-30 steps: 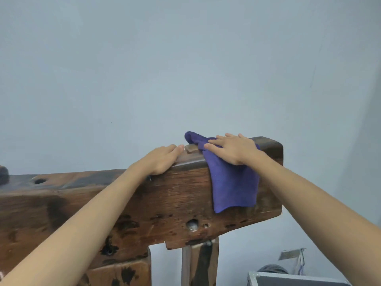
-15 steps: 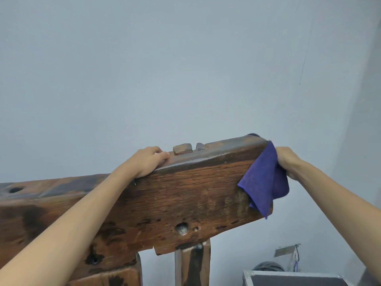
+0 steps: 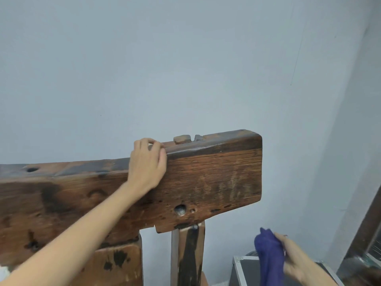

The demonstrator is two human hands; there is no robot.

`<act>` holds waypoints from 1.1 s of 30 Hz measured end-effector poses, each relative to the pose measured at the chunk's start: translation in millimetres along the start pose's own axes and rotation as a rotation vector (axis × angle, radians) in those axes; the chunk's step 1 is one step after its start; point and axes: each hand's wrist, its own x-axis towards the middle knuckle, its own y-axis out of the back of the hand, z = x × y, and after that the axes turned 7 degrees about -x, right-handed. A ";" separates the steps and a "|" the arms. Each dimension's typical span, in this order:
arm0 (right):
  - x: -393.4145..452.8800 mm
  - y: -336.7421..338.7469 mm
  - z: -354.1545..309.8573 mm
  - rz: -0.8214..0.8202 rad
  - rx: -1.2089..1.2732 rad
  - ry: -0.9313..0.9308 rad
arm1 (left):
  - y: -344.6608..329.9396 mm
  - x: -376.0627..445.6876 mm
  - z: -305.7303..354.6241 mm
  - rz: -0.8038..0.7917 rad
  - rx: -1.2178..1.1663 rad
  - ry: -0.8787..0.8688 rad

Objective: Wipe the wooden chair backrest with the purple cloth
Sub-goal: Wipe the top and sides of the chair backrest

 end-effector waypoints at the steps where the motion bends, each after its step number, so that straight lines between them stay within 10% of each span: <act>1: -7.3 -5.2 10.3 0.000 -0.030 -0.016 | 0.9 -28.0 10.2 0.070 -0.032 -0.077; 4: -26.8 -33.6 35.6 -0.024 -0.134 0.001 | -7.7 -128.6 39.6 -0.035 -0.207 -0.074; 8: -72.2 -90.1 84.3 -0.227 -0.307 -0.001 | -21.9 -207.1 38.3 -0.932 -0.452 0.685; 11: -98.6 -129.4 114.5 -0.299 -0.334 -0.102 | -7.2 -227.3 4.4 -1.163 -0.863 0.914; 16: -99.8 -194.2 140.1 -0.501 -0.313 -0.140 | 37.2 -245.3 -49.2 -0.852 -1.222 1.089; 33: -145.1 -314.0 237.7 -0.994 -1.132 -0.086 | 207.5 -282.9 -148.7 -0.204 -0.848 0.887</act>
